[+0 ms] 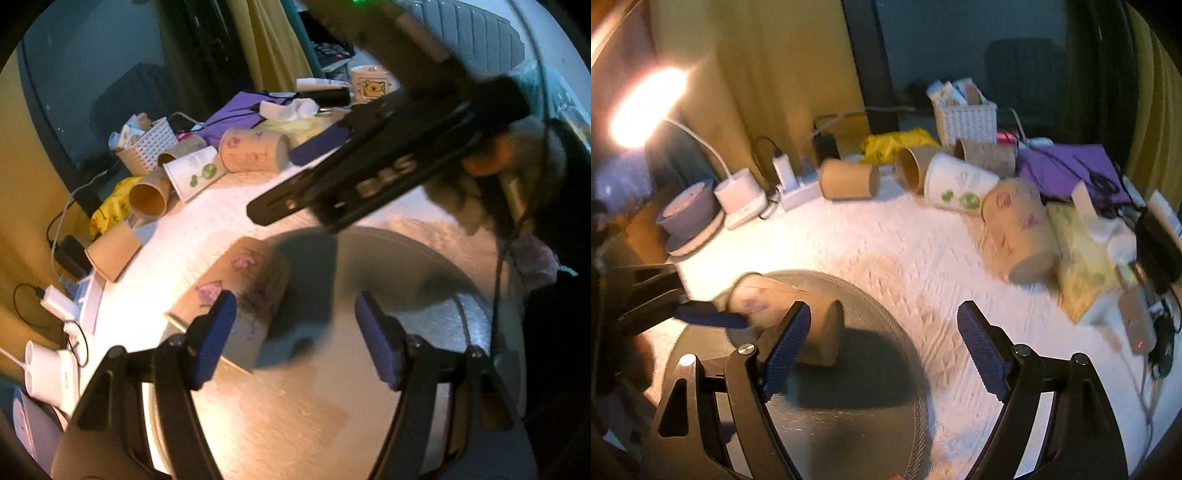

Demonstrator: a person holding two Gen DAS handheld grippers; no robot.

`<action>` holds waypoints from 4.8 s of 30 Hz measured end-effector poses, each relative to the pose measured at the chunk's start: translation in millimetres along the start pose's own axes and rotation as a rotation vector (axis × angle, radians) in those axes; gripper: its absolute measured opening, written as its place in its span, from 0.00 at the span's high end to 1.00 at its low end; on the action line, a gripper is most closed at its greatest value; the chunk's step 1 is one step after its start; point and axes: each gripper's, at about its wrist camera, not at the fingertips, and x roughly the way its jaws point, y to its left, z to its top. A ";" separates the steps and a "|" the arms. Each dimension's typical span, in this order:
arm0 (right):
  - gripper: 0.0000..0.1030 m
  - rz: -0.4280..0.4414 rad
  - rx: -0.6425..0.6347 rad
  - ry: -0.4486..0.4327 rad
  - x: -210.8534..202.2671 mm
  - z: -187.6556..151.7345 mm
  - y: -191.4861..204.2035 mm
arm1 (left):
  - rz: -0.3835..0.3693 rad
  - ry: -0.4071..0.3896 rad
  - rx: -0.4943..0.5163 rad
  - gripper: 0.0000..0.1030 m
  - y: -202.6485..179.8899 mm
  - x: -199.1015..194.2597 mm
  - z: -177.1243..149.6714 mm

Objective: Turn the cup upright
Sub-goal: 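Close the right gripper on the cup's side and carry it over the mat, then rotate the right gripper to turn the held cup rim-up, then lower the upright cup onto the grey mat and open the right gripper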

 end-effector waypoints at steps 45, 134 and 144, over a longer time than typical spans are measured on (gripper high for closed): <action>0.18 0.313 -0.119 0.505 83.5 27.6 146.4 | 0.065 -0.025 -0.853 0.33 119.2 -41.0 -161.7; 0.15 -0.092 -0.112 -0.177 -90.4 -74.1 115.0 | 0.239 -0.363 -0.524 0.12 16.4 -102.6 -101.1; 0.15 -0.151 -0.090 -0.246 -121.3 -71.9 117.5 | 0.247 -0.471 -0.488 0.12 7.5 -126.7 -99.5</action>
